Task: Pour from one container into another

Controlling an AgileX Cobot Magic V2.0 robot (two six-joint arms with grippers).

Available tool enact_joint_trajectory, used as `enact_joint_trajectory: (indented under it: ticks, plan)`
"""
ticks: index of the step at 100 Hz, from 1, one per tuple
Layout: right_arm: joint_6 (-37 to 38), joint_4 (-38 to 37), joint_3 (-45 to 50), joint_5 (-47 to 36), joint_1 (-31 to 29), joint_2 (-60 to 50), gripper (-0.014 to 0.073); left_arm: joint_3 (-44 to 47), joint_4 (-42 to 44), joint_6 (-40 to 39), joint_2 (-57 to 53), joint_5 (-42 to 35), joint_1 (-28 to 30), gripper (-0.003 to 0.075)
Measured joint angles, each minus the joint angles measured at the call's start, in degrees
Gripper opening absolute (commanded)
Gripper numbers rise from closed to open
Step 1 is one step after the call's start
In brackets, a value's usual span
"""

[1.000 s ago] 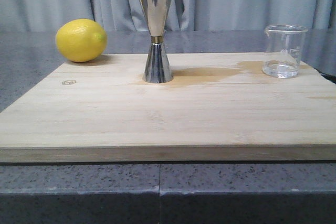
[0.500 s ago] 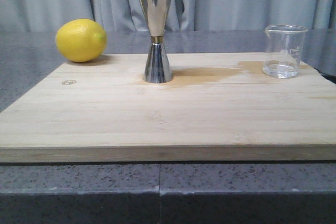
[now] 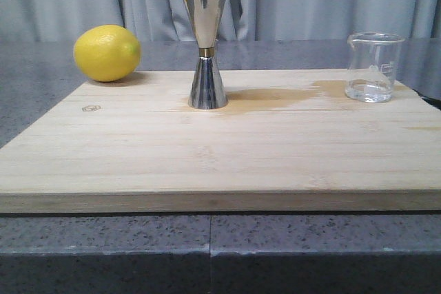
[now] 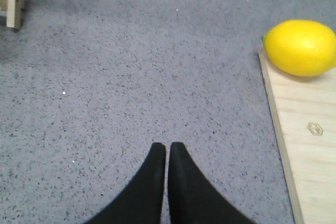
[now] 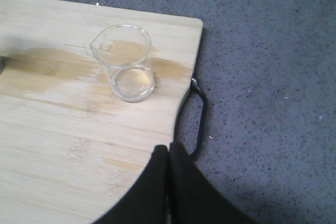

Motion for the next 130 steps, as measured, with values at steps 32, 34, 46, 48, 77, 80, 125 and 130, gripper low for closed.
enact_joint_trajectory:
  ticks: [32,34,46,48,77,80,125,130]
  plan:
    - [0.0,0.0,-0.1,0.0,0.0,0.0,-0.0057,20.8,-6.9,12.8,-16.5,-28.1,11.0,-0.0019]
    - [0.0,0.0,-0.1,0.0,0.0,0.0,-0.0057,22.4,-6.9,12.8,-17.5,-29.8,11.1,-0.0019]
    - [0.0,0.0,-0.1,0.0,0.0,0.0,-0.0057,30.7,-7.0,13.2,-23.2,-37.2,11.5,-0.0019]
    - [0.0,0.0,-0.1,0.0,0.0,0.0,-0.0057,32.0,-7.0,13.2,-24.1,-38.0,11.6,-0.0019]
    - [0.0,0.0,-0.1,0.0,0.0,0.0,-0.0057,37.9,-10.6,15.9,-30.1,-40.3,11.6,-0.0019]
    - [0.0,0.0,-0.1,0.0,0.0,0.0,-0.0057,37.9,-12.0,17.5,-30.1,-40.3,11.6,-0.0019]
    - [0.0,0.0,-0.1,0.0,0.0,0.0,-0.0057,37.9,-20.2,29.0,-30.1,-41.4,11.6,-0.0019]
    - [0.0,0.0,-0.1,0.0,0.0,0.0,-0.0057,37.9,-20.2,29.1,-30.1,-41.4,11.6,-0.0019]
